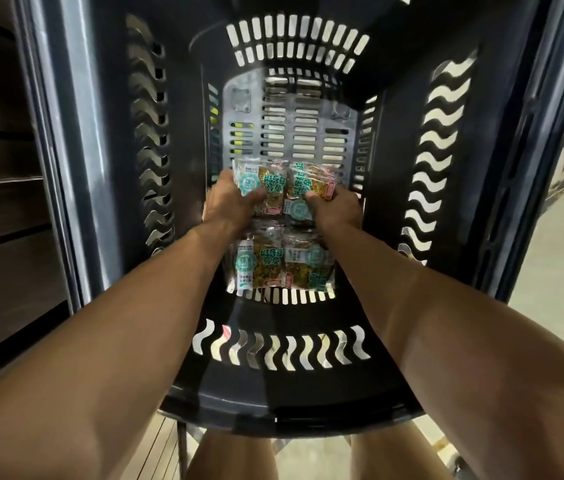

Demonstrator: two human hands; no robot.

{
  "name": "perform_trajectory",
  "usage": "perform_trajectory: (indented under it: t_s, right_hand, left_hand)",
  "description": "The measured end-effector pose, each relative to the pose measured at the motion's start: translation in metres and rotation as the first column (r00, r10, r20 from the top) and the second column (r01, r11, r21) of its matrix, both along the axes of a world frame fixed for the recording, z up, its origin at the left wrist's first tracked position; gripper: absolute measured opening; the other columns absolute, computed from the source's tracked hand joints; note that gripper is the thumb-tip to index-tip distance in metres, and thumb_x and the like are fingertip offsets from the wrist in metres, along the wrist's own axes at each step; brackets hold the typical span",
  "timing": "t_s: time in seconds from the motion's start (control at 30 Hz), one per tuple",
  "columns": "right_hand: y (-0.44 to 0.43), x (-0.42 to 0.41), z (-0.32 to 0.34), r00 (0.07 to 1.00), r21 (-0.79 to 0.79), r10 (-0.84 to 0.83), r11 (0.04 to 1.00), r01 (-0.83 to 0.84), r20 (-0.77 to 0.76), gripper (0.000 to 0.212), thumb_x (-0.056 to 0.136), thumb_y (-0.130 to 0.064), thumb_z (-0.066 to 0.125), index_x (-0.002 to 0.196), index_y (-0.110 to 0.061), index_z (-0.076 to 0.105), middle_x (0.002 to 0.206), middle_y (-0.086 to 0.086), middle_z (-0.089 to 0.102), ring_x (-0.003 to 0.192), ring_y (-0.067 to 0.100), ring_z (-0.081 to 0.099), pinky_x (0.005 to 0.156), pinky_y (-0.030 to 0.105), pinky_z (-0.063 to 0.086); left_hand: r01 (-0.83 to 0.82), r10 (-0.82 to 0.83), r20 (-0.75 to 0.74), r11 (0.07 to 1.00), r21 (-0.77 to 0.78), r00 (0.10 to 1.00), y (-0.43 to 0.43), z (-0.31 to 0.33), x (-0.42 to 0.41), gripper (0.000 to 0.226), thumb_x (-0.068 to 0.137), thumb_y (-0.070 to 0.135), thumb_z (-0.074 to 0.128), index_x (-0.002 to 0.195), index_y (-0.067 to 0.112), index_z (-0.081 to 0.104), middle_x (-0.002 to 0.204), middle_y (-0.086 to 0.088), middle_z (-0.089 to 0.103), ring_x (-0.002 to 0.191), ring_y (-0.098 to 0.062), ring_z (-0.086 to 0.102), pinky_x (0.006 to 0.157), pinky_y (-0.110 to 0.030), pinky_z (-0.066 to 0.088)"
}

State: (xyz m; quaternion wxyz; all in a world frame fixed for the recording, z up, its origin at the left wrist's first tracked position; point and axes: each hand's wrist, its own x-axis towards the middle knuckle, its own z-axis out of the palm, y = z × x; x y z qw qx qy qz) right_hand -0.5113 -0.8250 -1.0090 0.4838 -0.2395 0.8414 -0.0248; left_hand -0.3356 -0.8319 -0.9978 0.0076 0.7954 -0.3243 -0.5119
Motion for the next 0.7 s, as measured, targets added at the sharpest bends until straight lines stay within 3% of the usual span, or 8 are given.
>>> perform_trajectory:
  t_s: [0.1, 0.17, 0.27, 0.37, 0.47, 0.57, 0.63, 0.7]
  right_hand:
    - [-0.001, 0.000, -0.005, 1.000, 0.019, 0.026, 0.999, -0.026, -0.016, 0.037, 0.094, -0.042, 0.075, 0.120, -0.016, 0.072, 0.118, 0.006, 0.074, 0.112, 0.028, 0.068, 0.096, 0.039, 0.054]
    - [0.000, -0.001, -0.007, 0.999, 0.027, 0.041, 0.999, -0.040, -0.034, 0.039, 0.093, -0.044, 0.075, 0.120, -0.016, 0.072, 0.118, 0.006, 0.074, 0.112, 0.029, 0.068, 0.096, 0.040, 0.054]
    - [0.000, -0.002, -0.006, 0.995, 0.027, 0.074, 0.997, -0.072, -0.060, 0.038, 0.094, -0.046, 0.074, 0.118, -0.017, 0.072, 0.116, 0.007, 0.075, 0.111, 0.029, 0.069, 0.092, 0.041, 0.055]
    - [0.001, 0.000, 0.003, 0.990, 0.046, 0.126, 0.991, -0.123, -0.070, 0.044, 0.096, -0.050, 0.069, 0.125, -0.017, 0.068, 0.121, 0.008, 0.073, 0.114, 0.032, 0.068, 0.087, 0.036, 0.050]
    - [0.005, -0.002, 0.024, 0.989, 0.042, 0.144, 0.989, -0.143, -0.019, 0.046, 0.095, -0.052, 0.070, 0.125, -0.017, 0.066, 0.121, 0.007, 0.072, 0.112, 0.031, 0.068, 0.085, 0.036, 0.052]
    - [0.004, -0.006, 0.065, 0.983, -0.007, 0.180, 0.984, -0.180, 0.035, 0.063, 0.095, -0.053, 0.071, 0.141, -0.013, 0.057, 0.135, 0.012, 0.066, 0.127, 0.034, 0.061, 0.101, 0.044, 0.052]
    - [0.004, -0.009, 0.102, 0.965, -0.093, 0.255, 0.964, -0.249, 0.063, 0.072, 0.096, -0.051, 0.070, 0.150, -0.008, 0.049, 0.140, 0.014, 0.063, 0.128, 0.031, 0.060, 0.108, 0.044, 0.049]
    - [0.003, -0.012, 0.140, 0.920, -0.197, 0.393, 0.902, -0.384, 0.006, 0.067, 0.097, -0.050, 0.068, 0.144, -0.005, 0.052, 0.121, 0.013, 0.070, 0.103, 0.021, 0.065, 0.101, 0.044, 0.053]
  left_hand:
    - [-0.084, 0.082, -0.085, 0.996, -0.017, 0.993, 0.005, -0.002, -0.001, 0.043, 0.095, 0.038, 0.074, 0.123, 0.022, 0.045, 0.111, -0.007, 0.067, 0.094, -0.027, 0.068, 0.071, -0.044, 0.062]
    - [-0.094, 0.092, -0.093, 0.996, -0.013, 0.991, 0.007, -0.003, -0.001, 0.043, 0.096, 0.039, 0.072, 0.123, 0.025, 0.043, 0.112, -0.010, 0.067, 0.097, -0.032, 0.069, 0.077, -0.056, 0.063]
    - [-0.021, 0.022, -0.105, 1.000, 0.007, 0.994, 0.003, -0.001, 0.000, 0.049, 0.098, 0.041, 0.070, 0.132, 0.020, 0.040, 0.120, -0.015, 0.064, 0.101, -0.034, 0.067, 0.084, -0.057, 0.061]
    - [0.100, -0.097, -0.027, 0.985, 0.139, 0.995, -0.006, 0.007, 0.002, 0.065, 0.094, 0.050, 0.072, 0.136, 0.006, 0.049, 0.124, -0.017, 0.065, 0.108, -0.033, 0.066, 0.092, -0.045, 0.057]
    - [0.159, -0.165, 0.010, 0.961, 0.228, 0.986, -0.013, 0.029, 0.001, 0.078, 0.091, 0.059, 0.068, 0.129, -0.008, 0.061, 0.116, -0.025, 0.070, 0.107, -0.037, 0.069, 0.082, -0.040, 0.056]
    - [0.174, -0.176, -0.009, 0.965, 0.197, 0.984, -0.010, 0.061, -0.002, 0.074, 0.093, 0.066, 0.060, 0.120, -0.003, 0.060, 0.107, -0.022, 0.069, 0.090, -0.030, 0.068, 0.063, -0.034, 0.049]
    - [0.152, -0.152, -0.014, 0.977, 0.147, 0.988, -0.009, 0.088, 0.001, 0.077, 0.092, 0.070, 0.058, 0.128, 0.003, 0.056, 0.119, -0.015, 0.068, 0.098, -0.029, 0.066, 0.077, -0.039, 0.054]
    - [0.186, -0.187, 0.004, 0.979, 0.086, 0.982, -0.014, 0.126, 0.000, 0.083, 0.090, 0.074, 0.058, 0.143, 0.010, 0.050, 0.134, -0.012, 0.065, 0.116, -0.033, 0.064, 0.095, -0.045, 0.055]
